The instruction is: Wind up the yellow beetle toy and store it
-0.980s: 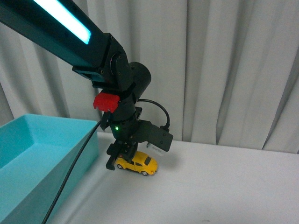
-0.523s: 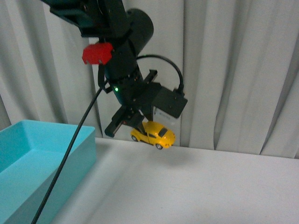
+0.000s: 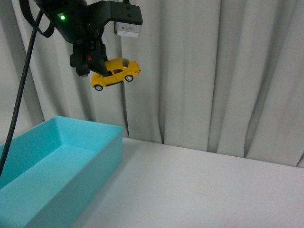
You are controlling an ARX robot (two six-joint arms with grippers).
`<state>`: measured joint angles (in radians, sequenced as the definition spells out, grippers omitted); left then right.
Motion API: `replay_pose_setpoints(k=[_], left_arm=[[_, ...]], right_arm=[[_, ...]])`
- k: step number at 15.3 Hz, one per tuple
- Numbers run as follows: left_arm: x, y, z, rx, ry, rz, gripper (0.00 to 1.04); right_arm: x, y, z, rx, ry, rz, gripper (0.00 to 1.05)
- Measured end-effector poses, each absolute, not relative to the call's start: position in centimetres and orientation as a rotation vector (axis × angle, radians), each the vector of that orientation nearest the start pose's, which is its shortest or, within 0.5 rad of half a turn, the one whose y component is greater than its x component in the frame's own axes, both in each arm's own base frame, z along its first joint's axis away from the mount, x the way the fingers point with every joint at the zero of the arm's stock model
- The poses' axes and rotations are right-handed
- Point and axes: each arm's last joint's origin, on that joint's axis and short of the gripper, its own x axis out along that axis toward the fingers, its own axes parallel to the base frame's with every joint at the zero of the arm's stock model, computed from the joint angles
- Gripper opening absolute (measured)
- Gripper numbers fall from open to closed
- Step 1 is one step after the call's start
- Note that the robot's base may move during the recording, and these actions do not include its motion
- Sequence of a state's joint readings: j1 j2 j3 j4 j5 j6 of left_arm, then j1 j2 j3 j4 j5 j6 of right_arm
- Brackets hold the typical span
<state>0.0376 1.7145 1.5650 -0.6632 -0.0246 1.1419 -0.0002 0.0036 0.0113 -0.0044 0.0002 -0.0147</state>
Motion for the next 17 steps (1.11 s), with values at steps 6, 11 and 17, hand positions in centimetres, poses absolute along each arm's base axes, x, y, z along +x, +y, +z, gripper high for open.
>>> replay_pose_setpoints(k=[6, 11, 17], left_arm=[[34.5, 6.3, 28.2, 0.734, 1.041, -0.06, 0.31], [36.7, 9.2, 20.5, 0.469, 1.307, 0.108, 0.3], [38.3, 11.1, 16.5, 0.382, 1.421, 0.197, 0.3]], right_arm=[[9.7, 0.0, 16.7, -0.015, -0.004, 0.0, 0.98], [9.7, 0.0, 16.7, -0.014, -0.004, -0.001, 0.98], [9.7, 0.0, 16.7, -0.015, -0.004, 0.0, 0.98]])
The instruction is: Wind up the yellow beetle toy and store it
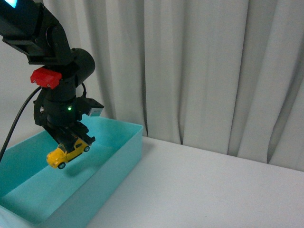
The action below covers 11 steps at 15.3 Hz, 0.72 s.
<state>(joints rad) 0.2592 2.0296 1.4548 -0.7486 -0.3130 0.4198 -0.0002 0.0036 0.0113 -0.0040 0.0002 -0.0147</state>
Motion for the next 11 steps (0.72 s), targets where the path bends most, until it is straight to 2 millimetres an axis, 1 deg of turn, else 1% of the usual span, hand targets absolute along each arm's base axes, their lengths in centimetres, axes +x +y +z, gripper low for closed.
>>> replay_pose_setpoints(k=[5, 9, 10, 11], left_arm=[[38.34, 11.71, 16.49, 0.357, 1.4, 0.232, 0.3], [38.48, 12.18, 16.32, 0.327, 1.399, 0.26, 0.45], [38.48, 12.23, 16.23, 0.323, 1.4, 0.263, 0.5], [38.49, 12.23, 16.21, 0.316, 1.402, 0.265, 0.61]], right_arm=[[9.72, 0.0, 16.67, -0.015, -0.004, 0.0, 0.98], [9.72, 0.0, 16.67, -0.015, -0.004, 0.0, 0.98], [9.72, 0.0, 16.67, -0.015, -0.004, 0.0, 0.98], [9.72, 0.0, 16.67, -0.015, -0.004, 0.0, 0.98]])
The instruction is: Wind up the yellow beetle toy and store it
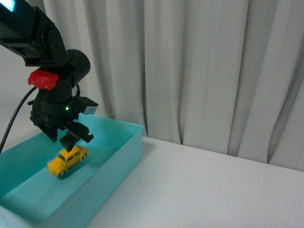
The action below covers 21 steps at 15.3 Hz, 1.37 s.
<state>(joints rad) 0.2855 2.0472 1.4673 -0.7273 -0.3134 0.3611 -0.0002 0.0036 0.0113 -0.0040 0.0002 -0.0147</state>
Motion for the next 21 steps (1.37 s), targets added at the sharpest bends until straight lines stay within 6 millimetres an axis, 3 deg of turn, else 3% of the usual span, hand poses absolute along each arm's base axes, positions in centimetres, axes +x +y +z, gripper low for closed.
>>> replay_pose_setpoints(k=[4, 5, 7, 9, 12, 13, 14, 16, 18, 19, 21], left_arm=[[38.8, 12.3, 16.9, 0.282, 1.38, 0.247, 1.0], [38.9, 12.1, 17.3, 0.265, 1.349, 0.217, 0.97], [38.1, 11.3, 20.5, 0.271, 1.216, 0.145, 0.98], [36.0, 10.8, 24.4, 0.308, 1.075, 0.096, 0.98], [32.9, 10.8, 27.2, 0.312, 0.905, 0.026, 0.98], [31.3, 10.4, 28.4, 0.285, 0.692, 0.014, 0.94], [27.7, 7.9, 29.6, 0.209, 0.304, 0.014, 0.78], [26.2, 6.5, 29.8, 0.179, 0.212, 0.006, 0.73], [21.8, 3.5, 29.7, 0.111, 0.038, -0.022, 0.58], [17.1, 1.6, 27.1, 0.05, 0.004, -0.027, 0.39], [15.4, 1.3, 24.4, 0.02, -0.001, 0.006, 0.14]], right_arm=[[9.7, 0.0, 16.7, -0.015, -0.003, -0.001, 0.98], [9.7, 0.0, 16.7, -0.015, -0.004, -0.001, 0.98], [9.7, 0.0, 16.7, -0.015, -0.003, -0.001, 0.98], [9.7, 0.0, 16.7, -0.014, -0.004, -0.001, 0.98], [9.7, 0.0, 16.7, -0.015, -0.003, -0.001, 0.98], [9.7, 0.0, 16.7, -0.015, -0.004, 0.0, 0.98], [9.7, 0.0, 16.7, -0.015, -0.003, 0.0, 0.98], [9.7, 0.0, 16.7, -0.014, -0.004, 0.0, 0.98], [9.7, 0.0, 16.7, -0.015, -0.004, 0.0, 0.98], [9.7, 0.0, 16.7, -0.014, -0.003, -0.001, 0.98], [9.7, 0.0, 16.7, -0.015, -0.004, 0.003, 0.98]])
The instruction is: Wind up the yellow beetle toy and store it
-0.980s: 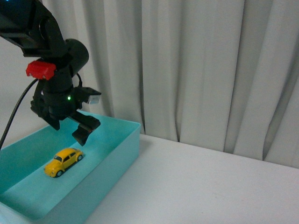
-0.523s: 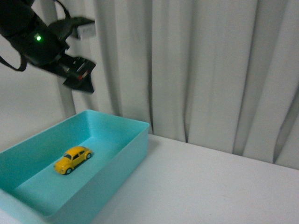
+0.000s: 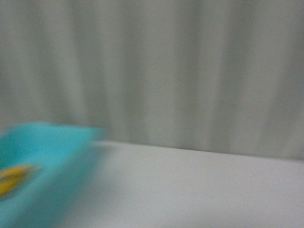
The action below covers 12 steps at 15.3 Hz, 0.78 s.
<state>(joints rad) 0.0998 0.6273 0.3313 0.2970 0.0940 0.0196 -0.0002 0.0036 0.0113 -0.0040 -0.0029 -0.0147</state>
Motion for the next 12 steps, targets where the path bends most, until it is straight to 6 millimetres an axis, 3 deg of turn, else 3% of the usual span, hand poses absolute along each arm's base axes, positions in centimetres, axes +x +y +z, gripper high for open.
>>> replay_pose_setpoints(k=[1, 2, 10, 12], left_arm=[[15.0, 0.8, 23.1, 0.004, 0.012, 0.011, 0.02], [14.4, -0.1, 22.2, 0.005, 0.006, -0.015, 0.02], [11.0, 0.0, 16.9, 0.004, -0.007, 0.001, 0.02], [10.6, 0.0, 16.8, 0.004, 0.005, 0.002, 0.02]], right_arm=[[9.7, 0.0, 16.7, -0.015, -0.004, 0.0, 0.98], [9.7, 0.0, 16.7, -0.015, -0.003, 0.0, 0.98], [9.7, 0.0, 16.7, -0.015, -0.003, 0.0, 0.98], [9.7, 0.0, 16.7, -0.015, -0.003, 0.0, 0.98]])
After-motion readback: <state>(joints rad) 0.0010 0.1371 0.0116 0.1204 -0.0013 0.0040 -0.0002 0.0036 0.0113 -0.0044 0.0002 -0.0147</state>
